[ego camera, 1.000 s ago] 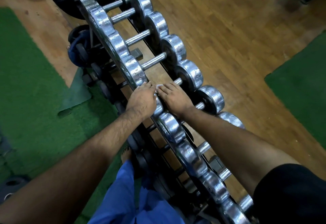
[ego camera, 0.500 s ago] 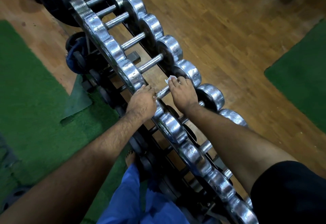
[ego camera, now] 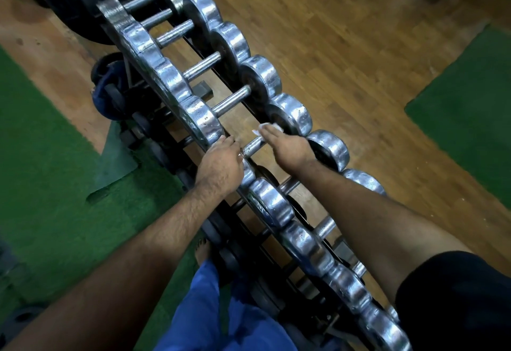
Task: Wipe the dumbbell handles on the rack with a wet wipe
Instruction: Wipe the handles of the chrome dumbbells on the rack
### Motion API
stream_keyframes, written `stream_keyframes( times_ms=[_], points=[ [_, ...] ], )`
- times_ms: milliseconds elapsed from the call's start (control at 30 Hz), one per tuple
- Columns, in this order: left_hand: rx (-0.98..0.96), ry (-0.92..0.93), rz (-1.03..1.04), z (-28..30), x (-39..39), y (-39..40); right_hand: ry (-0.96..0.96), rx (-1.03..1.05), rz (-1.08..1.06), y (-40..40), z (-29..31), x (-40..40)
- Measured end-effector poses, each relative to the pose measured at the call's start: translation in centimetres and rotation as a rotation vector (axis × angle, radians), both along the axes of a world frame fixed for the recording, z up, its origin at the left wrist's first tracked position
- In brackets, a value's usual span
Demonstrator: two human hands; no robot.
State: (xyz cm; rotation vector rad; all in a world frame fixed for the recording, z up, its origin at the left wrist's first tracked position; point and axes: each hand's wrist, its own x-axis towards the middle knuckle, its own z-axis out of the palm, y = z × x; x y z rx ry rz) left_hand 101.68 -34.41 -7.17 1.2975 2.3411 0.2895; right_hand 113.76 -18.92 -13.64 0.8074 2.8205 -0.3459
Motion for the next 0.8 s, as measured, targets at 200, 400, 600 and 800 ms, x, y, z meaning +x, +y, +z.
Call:
stream_keyframes(
  times_ms=[200,400,600,800],
  points=[
    [0.011,0.005,-0.014,0.1,-0.2,-0.2,0.061,-0.035,-0.048,-0.8,-0.8,-0.5],
    [0.018,-0.003,-0.025,0.3,-0.4,-0.4,0.197,-0.07,-0.302,-1.4,-1.1,-0.7],
    [0.017,-0.008,-0.046,0.2,-0.6,-0.4,0.241,-0.005,-0.291,-1.9,-1.1,-0.8],
    [0.029,-0.005,-0.082,0.2,-0.9,-0.6,0.612,-0.249,-0.865,-5.0,-0.5,-2.3]
  ],
)
